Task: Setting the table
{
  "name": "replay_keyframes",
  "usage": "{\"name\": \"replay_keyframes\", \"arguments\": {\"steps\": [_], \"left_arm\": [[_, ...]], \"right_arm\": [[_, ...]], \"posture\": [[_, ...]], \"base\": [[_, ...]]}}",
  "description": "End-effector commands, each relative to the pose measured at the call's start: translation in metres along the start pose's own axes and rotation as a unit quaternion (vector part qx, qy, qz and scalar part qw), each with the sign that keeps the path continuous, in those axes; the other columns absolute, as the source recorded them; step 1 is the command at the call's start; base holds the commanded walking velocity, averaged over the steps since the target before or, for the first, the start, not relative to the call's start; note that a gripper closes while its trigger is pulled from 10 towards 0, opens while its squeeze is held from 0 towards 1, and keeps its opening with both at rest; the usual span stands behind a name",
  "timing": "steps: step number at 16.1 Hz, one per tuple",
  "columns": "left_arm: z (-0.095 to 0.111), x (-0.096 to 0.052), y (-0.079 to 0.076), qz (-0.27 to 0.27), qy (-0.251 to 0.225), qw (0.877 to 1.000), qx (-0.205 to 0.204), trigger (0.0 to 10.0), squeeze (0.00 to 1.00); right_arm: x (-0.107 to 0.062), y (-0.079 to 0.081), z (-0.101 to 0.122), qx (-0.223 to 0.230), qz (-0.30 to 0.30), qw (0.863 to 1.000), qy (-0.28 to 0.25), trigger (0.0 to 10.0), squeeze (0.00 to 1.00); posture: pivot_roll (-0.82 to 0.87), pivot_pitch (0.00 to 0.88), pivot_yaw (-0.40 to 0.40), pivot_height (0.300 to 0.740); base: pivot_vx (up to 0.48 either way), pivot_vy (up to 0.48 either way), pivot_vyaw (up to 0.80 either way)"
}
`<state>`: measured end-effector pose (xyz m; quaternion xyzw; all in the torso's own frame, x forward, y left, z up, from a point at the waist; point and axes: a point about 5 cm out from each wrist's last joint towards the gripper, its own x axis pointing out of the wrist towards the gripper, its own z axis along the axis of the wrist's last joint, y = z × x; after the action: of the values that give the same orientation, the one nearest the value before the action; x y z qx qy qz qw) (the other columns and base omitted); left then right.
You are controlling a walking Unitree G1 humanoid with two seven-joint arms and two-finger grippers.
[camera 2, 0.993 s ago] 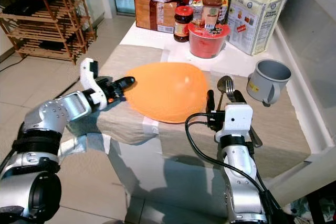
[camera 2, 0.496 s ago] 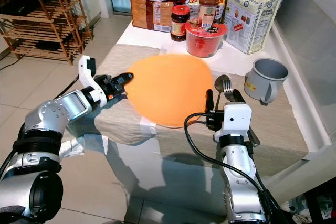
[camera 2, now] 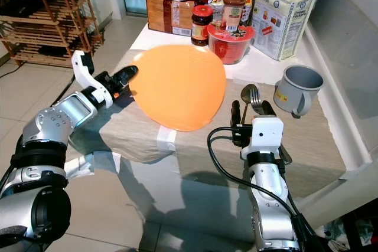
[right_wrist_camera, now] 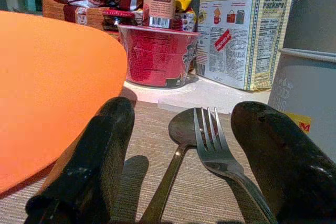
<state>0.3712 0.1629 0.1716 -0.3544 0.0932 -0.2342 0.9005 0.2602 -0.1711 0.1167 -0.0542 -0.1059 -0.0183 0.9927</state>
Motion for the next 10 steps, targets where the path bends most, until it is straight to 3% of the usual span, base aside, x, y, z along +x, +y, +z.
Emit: {"name": "replay_keyframes", "arguments": {"steps": [1, 6, 10], "left_arm": [[0.008, -0.001, -0.002, 0.012, -0.022, 0.998, 0.05, 0.0, 0.0], [0.025, 0.0, -0.019, 0.02, -0.088, 0.985, 0.146, 0.0, 0.0], [0.026, 0.001, -0.032, 0.013, -0.121, 0.975, 0.187, 0.0, 0.0]], "right_arm": [[-0.005, -0.002, -0.007, 0.002, -0.003, 1.0, 0.022, 10.0, 0.0], [-0.005, 0.0, -0.008, 0.002, -0.001, 1.0, 0.024, 10.0, 0.0], [-0.005, 0.0, -0.01, 0.002, 0.001, 1.0, 0.026, 10.0, 0.0]], "posture": [[0.0, 0.0, 0.018, 0.74], [0.0, 0.0, 0.017, 0.74], [0.0, 0.0, 0.017, 0.74]], "base": [[0.0, 0.0, 0.0], [0.0, 0.0, 0.0], [0.0, 0.0, 0.0]]}}
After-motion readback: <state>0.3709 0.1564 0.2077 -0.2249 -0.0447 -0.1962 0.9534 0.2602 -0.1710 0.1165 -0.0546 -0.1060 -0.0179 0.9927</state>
